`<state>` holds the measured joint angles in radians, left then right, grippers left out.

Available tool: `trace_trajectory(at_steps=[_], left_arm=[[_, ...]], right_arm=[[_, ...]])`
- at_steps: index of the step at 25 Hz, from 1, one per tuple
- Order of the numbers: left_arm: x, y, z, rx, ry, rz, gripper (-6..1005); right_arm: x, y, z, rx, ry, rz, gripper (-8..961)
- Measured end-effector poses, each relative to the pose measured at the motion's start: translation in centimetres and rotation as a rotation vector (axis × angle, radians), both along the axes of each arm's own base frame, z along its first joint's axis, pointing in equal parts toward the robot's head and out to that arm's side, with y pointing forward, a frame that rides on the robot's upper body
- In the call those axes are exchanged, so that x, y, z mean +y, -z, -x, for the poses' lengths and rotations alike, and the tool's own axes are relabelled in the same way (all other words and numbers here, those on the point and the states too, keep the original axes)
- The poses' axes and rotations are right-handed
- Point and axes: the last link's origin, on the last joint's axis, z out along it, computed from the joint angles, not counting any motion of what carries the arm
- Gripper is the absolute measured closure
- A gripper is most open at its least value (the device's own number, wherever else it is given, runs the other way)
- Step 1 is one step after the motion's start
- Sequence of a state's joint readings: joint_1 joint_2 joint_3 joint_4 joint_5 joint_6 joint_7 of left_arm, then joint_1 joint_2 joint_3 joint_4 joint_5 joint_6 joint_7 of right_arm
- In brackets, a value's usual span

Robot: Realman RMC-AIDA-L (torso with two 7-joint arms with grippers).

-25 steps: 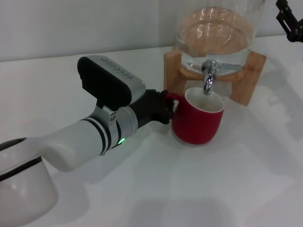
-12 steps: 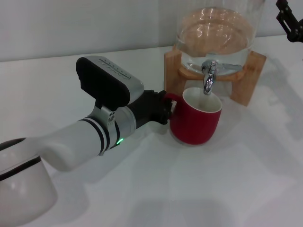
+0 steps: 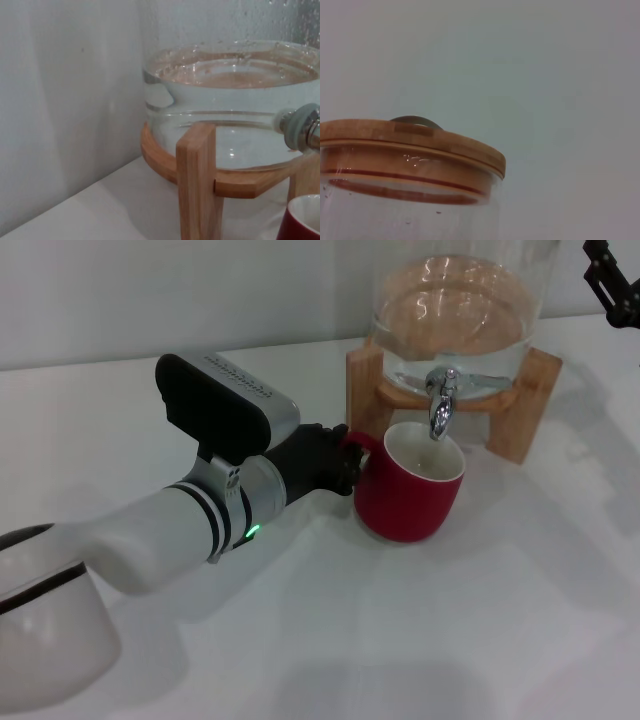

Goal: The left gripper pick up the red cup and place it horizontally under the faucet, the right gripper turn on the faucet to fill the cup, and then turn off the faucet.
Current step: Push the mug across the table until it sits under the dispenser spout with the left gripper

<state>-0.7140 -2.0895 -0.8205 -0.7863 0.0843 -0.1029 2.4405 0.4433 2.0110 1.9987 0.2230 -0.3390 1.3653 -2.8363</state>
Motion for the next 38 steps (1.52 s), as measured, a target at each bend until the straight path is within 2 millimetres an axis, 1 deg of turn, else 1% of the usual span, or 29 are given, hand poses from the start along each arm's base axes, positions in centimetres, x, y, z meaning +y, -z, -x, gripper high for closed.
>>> trace_trajectory(at_steps=[12,22,27,31,38], left_arm=[[0.52,-0.02,-0.19,0.007,-0.005,0.001,818],[0.12,0.27,-0.24,0.005,0.001,0.016,796],[0.11,0.26,-0.10,-0.015,-0.028,0.021,783],[0.10,0.23,-0.05,-0.020,-0.034,0.021,580],[-0.01,0.29,-0.04,-0.018,-0.036,0.022,526]], right_arm=[[0.07,-0.09,0.04,-0.002,-0.002,-0.001,336],[0.04,-0.08,-0.01,-0.002,0.000,-0.001,336],[0.01,-0.03,0.00,-0.001,0.000,0.000,336],[-0.07,0.00,0.02,0.000,-0.004,-0.001,336],[-0.35,-0.04,-0.10,0.002,-0.006,-0.003,336]])
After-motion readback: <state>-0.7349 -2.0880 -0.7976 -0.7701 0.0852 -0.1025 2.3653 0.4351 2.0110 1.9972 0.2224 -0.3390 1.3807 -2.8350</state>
